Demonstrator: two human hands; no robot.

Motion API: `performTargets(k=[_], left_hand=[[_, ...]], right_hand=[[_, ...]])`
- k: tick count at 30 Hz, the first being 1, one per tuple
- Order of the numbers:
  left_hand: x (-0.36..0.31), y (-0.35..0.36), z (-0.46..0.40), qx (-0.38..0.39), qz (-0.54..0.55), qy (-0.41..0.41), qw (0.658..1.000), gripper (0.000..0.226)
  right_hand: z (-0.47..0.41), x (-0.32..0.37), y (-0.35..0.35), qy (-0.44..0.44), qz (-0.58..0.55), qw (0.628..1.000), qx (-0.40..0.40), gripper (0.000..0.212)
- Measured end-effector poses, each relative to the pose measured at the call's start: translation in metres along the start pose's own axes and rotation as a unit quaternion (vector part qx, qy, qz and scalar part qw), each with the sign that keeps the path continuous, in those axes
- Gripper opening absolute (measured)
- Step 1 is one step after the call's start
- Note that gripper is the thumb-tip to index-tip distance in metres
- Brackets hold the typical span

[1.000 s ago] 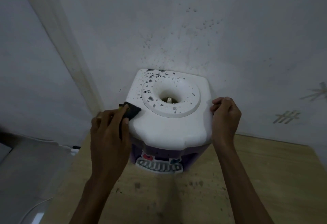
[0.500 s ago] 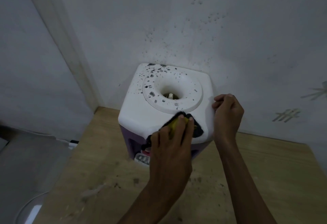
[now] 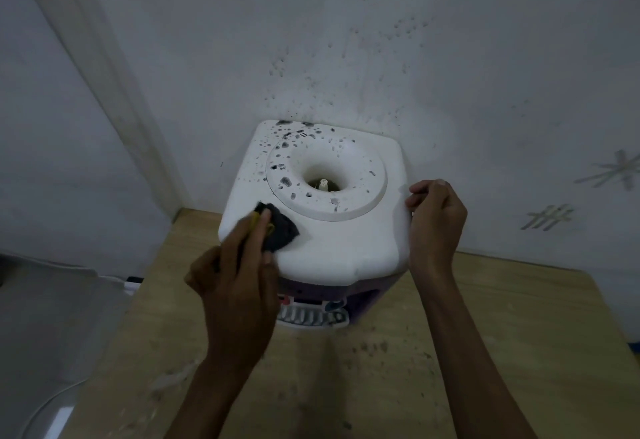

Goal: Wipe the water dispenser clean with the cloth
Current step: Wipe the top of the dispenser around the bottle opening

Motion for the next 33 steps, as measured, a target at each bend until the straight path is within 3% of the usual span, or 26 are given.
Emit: performTargets(k=[8,13,18,24,28,33], left_hand=[[0.001,-0.013,-0.025,0.018,0.015,-0.059,0.998,0.042],[-0.013,-0.009,-0.004,0.079,-0.029,0.038,0.996,0.047],[0.007,-0.017,-0.034,0.046,-0.022,-0.020,0.999,0.045],[0.017,-0.023,-0.028,0.081,-0.074,0.104,0.988,0.055],[0.025,-0.022,-0.044,0.070,-0.032,0.035,0.996,0.042],[0.008,-0.024,-0.020,0.101,-0.044,0.077,0.991,0.050]], right_hand=[[0.000,0.000,0.000,-0.001,-0.003,1.000,-0.001,0.037],[0.000,-0.001,0.001,-0.004,-0.006,1.000,0.003,0.037],[0.000,-0.002,0.000,0.000,-0.009,1.000,-0.003,0.036],[-0.001,-0.002,0.001,0.000,-0.008,1.000,0.005,0.037],[-0.001,-0.002,0.001,-0.009,-0.004,1.000,0.000,0.038],[0.005,0.006,0.003,-0.076,0.035,0.996,0.006,0.037]])
Point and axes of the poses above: each hand's wrist, its own z-axis away from the middle knuckle, its own y-axis out of the palm, x = y × z, the point moved 3 cm from there along -z, towards the middle knuckle, and after that the axes turned 4 degrees about -y, right-handed, at the moved point
